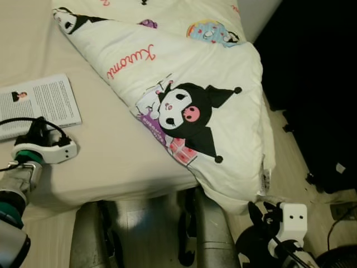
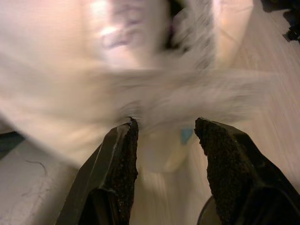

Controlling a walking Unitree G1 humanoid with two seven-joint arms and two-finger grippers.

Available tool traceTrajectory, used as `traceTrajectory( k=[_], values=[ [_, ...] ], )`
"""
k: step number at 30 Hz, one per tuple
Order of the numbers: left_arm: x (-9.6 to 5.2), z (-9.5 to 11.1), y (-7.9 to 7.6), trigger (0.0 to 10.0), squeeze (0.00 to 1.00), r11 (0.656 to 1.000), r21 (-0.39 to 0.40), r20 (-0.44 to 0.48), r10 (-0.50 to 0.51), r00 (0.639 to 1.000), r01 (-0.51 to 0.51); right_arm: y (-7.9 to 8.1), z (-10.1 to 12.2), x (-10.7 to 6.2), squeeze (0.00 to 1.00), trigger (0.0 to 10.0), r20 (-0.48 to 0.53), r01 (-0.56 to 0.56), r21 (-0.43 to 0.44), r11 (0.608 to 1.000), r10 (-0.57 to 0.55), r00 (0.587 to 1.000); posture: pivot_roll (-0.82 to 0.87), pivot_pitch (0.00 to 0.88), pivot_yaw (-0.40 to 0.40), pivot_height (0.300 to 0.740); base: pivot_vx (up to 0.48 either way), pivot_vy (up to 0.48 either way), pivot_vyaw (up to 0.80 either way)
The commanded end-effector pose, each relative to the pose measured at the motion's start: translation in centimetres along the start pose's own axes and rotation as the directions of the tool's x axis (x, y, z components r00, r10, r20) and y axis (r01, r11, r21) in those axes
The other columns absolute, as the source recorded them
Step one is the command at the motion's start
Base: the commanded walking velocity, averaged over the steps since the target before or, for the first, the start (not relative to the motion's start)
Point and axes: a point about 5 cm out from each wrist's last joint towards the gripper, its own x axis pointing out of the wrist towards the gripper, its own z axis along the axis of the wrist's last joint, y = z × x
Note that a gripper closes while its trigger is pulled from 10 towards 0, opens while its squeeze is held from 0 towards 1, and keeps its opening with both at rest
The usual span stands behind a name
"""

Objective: Clean up the room

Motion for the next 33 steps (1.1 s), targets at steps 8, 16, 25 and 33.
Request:
traceTrajectory(
  k=[8, 16, 25, 33],
  values=[
    [-0.9, -0.2, -1.0, 0.0, 0.0, 0.997, -0.074, -0.001, -0.013, 1.0, 0.012, 1.4, -0.9, 1.5, 0.0, 10.0, -0.031, 0.007, 0.063, 0.998, -0.005, 0.999, -0.23, 0.376, -0.046, 0.582, 0.0, 0.0, 0.0],
    [0.7, 2.6, 3.2, 10.0, 0.0, 0.861, -0.448, 0.012, 0.274, 0.962, -0.24, 7.3, -0.3, 4.6, 0.0, 10.0, 0.039, -0.123, 0.153, 0.981, 0.118, 0.992, -0.03, 0.237, 0.053, 0.582, 0.0, 0.0, 0.0],
    [-0.4, 9.6, 7.8, 10.0, 0.0, 0.362, -0.93, 0.054, 0.305, 0.951, -0.063, 12.2, 1.8, 7.3, 0.0, 10.0, 0.121, -0.253, 0.186, 0.949, 0.233, 0.965, 0.06, 0.137, 0.079, 0.582, 0.0, 0.0, 0.0],
    [-4.4, 14.3, 10.4, 10.0, 0.0, -0.202, -0.942, 0.219, 0.228, 0.949, 0.266, 13.3, 6.3, 8.5, 0.0, 10.0, 0.286, -0.305, 0.205, 0.93, 0.241, 0.928, 0.1, 0.054, 0.061, 0.582, 0.0, 0.0, 0.0]
  ],
)
